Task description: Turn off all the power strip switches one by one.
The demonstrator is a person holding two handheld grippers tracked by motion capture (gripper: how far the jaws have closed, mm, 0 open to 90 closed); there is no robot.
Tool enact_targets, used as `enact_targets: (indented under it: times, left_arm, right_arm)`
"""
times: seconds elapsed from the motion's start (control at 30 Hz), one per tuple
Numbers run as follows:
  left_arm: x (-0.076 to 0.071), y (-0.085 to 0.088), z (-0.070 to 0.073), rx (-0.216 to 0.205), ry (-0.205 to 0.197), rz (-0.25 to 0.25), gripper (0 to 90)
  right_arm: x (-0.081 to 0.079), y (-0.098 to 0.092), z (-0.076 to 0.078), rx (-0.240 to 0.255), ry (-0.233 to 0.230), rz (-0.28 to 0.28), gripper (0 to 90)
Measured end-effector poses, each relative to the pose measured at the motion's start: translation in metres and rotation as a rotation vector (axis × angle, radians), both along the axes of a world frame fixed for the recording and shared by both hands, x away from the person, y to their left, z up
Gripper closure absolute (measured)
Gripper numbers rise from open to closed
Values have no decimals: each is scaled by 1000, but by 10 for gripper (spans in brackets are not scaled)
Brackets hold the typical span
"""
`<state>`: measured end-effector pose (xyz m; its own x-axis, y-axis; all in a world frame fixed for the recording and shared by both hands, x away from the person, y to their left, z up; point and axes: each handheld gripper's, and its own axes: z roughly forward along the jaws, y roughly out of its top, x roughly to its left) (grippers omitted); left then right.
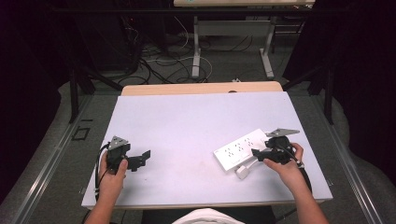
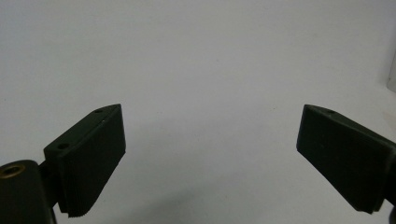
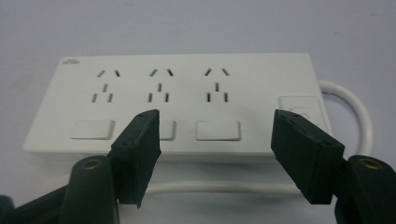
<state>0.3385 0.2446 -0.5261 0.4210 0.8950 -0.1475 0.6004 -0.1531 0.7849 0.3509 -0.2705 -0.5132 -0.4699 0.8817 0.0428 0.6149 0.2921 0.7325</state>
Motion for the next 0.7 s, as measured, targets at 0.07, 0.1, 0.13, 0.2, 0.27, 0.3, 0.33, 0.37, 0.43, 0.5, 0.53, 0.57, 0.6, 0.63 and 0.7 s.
enact_targets:
  times: [0.07,0.1,0.13,0.2,0.27,0.3,0.33,0.37,0.43,0.5,0.53,0.57,0.6,0.63,0.7]
  left_arm:
    - [0,0,0,-3,2,-1,81]
    - [0,0,0,-4,5,1,81]
    - [0,1,0,-6,5,1,81]
    - [0,1,-1,-12,4,5,81]
    - [0,1,-1,-15,2,6,81]
    - [0,2,-1,-15,6,4,81]
    - [0,2,0,-14,8,2,81]
    - [1,2,-1,-19,-1,5,81]
    - [1,2,-1,-18,4,5,81]
    - [1,2,-1,-20,2,8,81]
    - [1,2,-1,-20,3,8,81]
    - [1,3,-1,-20,3,8,81]
    - [1,2,-1,-20,4,9,81]
    - [1,2,-1,-21,4,9,81]
    - [1,2,-1,-19,4,8,81]
  right_arm:
    - [0,-6,-1,7,-7,-16,321]
    - [0,-9,-2,13,-9,-26,314]
    - [1,-11,-3,28,-12,-29,309]
    - [0,-16,-4,49,-8,-48,301]
    - [0,-21,-4,53,-23,-60,258]
    - [0,-23,-4,55,-29,-70,213]
    - [0,-25,-4,59,-37,-75,174]
    - [-1,-26,-5,65,-47,-87,161]
    - [-2,-29,-5,58,-63,-101,150]
    - [-2,-32,-5,68,-65,-117,138]
    - [-3,-33,-5,72,-71,-127,116]
    - [-4,-33,-6,73,-70,-136,89]
    - [-4,-34,-6,72,-77,-139,63]
    - [-5,-35,-6,77,-76,-148,39]
    - [-4,-37,-6,88,-77,-153,7]
